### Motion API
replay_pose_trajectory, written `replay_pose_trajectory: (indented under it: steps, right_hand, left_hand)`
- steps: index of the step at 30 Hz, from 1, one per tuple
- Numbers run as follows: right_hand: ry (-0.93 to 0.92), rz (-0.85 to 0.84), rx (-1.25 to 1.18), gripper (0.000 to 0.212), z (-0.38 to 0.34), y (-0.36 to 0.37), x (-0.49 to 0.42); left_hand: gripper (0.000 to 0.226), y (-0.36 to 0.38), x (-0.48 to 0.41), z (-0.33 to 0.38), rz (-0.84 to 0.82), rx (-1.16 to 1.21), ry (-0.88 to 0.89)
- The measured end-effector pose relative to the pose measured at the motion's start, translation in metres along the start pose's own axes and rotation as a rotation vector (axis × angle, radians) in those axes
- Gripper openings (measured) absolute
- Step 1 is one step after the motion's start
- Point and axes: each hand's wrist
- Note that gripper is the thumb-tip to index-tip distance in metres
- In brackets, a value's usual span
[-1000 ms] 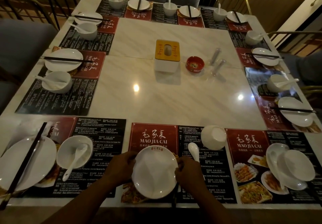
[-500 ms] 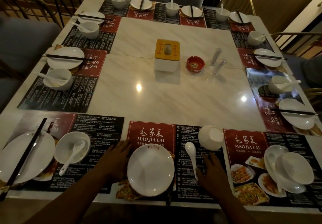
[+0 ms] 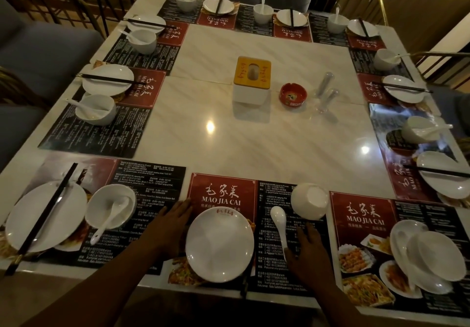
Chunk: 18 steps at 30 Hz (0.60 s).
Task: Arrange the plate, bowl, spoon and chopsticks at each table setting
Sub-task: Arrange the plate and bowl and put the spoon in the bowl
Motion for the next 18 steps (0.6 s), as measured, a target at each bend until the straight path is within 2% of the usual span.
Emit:
replay_pose_trajectory:
  steps: [7, 10, 14, 16, 18]
  right_hand:
    - [-0.009, -0.013, -0.011, 0.073, 0.000, -0.003, 0.001]
    - [0.008, 0.011, -0.044, 0.065, -0.005, -0.007, 0.004]
    - [-0.086, 0.217, -0.145, 0.025, -0.021, -0.007, 0.009]
    - [-0.082, 0.143, -0.256, 0.007, -0.037, -0.007, 0.008]
    - [-0.046, 0.041, -0.332, 0.004, -0.052, -0.006, 0.003]
  left_hand:
    - [0.120, 0.001, 0.000, 0.000, 0.007, 0.022, -0.015]
    - [0.113, 0.001, 0.000, 0.002, 0.037, 0.068, -0.013]
    - [0.069, 0.004, 0.002, 0.010, 0.347, 0.286, -0.061]
    - [0.045, 0.002, 0.002, 0.017, 0.412, 0.450, -0.134]
    - [0.031, 0.000, 0.003, 0.024, 0.347, 0.594, -0.214]
Point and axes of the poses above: each hand's wrist, its own x-axis away from the middle knuckle, its own y-axis out of the palm, z = x × y, and after that the axes turned 2 degrees about x, right-handed
